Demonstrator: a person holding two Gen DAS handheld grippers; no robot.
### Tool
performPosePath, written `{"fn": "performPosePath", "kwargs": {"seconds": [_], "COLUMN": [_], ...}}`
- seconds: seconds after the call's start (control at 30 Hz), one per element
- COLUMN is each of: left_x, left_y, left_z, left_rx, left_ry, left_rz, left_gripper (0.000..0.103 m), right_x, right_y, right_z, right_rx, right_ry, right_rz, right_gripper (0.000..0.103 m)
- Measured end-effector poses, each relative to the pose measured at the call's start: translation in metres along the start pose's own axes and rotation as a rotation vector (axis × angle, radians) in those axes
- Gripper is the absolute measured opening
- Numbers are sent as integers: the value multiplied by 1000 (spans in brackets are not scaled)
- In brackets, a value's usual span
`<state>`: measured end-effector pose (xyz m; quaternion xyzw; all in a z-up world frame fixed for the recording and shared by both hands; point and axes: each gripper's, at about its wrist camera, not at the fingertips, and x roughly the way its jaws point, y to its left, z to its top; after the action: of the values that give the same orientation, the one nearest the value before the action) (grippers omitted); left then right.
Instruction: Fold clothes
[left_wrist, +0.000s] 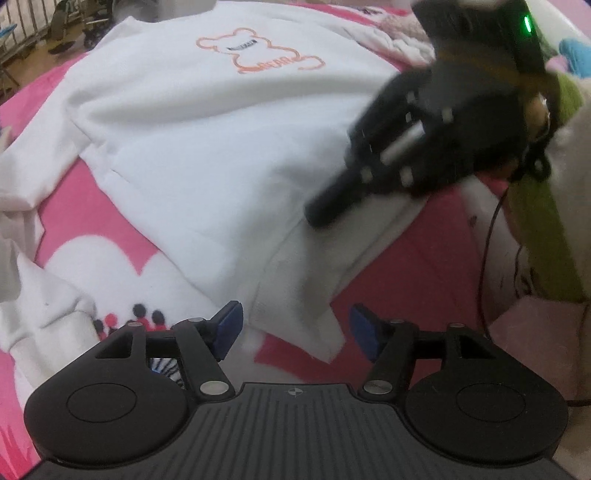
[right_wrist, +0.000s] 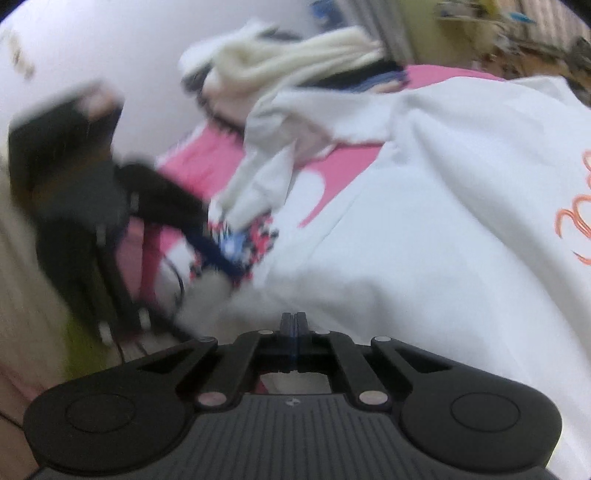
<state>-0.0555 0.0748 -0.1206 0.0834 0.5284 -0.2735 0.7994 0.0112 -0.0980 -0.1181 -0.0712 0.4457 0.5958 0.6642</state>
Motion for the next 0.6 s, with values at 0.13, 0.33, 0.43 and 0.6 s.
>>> {"fn": "performPosePath", "kwargs": {"seconds": [0.13,0.33,0.43,0.6], "left_x": [8,18,21,29], "left_y": [-8,7,26,65], "left_z": [1,4,3,-4], "left_rx": [57,23,-85,-348], "left_ry": [-6,-17,-16,-18], "left_rz": [61,69,3,-148], "left_gripper": [61,28,23,22], "right_x": [-6,6,19,36], "right_y": [3,40,54,62], "right_z": [3,-12,-21,-26], "right_rx": [-17,-309,-446,-553], "right_ry": [-19,71,96,91], "right_rz": [2,-28,-83,-153], "right_gripper": [0,25,30,29]}}
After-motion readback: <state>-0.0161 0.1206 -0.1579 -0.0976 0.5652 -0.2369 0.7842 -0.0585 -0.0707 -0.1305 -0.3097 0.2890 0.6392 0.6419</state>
